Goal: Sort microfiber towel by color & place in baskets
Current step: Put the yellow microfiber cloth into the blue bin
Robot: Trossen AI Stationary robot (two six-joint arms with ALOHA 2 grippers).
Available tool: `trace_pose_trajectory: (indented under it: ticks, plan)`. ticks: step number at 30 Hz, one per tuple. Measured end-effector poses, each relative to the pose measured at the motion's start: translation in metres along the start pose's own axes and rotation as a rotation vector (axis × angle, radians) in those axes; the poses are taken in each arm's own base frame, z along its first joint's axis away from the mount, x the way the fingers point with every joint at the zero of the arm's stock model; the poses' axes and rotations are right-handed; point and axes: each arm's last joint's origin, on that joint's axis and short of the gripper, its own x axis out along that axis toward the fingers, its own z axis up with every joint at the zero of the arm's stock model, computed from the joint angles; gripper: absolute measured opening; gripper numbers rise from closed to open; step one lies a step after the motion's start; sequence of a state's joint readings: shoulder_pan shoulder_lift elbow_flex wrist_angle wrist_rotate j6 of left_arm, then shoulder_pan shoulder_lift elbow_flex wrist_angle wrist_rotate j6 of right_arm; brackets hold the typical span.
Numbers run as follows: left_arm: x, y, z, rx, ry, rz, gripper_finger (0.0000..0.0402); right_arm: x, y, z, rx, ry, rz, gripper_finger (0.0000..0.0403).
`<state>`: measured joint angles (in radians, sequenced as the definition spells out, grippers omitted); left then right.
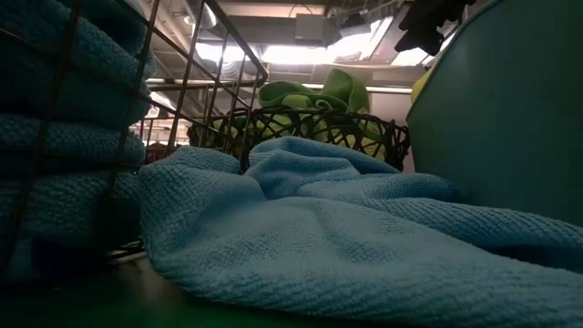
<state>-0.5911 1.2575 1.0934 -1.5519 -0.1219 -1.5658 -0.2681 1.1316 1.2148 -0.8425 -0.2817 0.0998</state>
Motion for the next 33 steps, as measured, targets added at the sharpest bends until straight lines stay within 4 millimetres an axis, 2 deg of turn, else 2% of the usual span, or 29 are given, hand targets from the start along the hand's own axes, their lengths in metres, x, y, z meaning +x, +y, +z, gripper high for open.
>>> trace_pose_trajectory:
  ticks: [9, 13, 33]
  plan:
    - [0.047, -0.007, -0.008, 0.001, 0.084, -0.012, 0.0120, 0.000, 0.000, 0.000, 0.000, 0.000, 0.000, 0.0202]
    - [0.062, -0.010, -0.010, 0.001, 0.088, -0.038, 0.0119, 0.000, 0.000, 0.000, 0.000, 0.000, 0.000, 0.0202]
    - [0.078, -0.016, -0.012, 0.121, 0.082, -0.118, 0.0119, 0.000, 0.000, 0.000, 0.000, 0.000, 0.000, 0.0202]
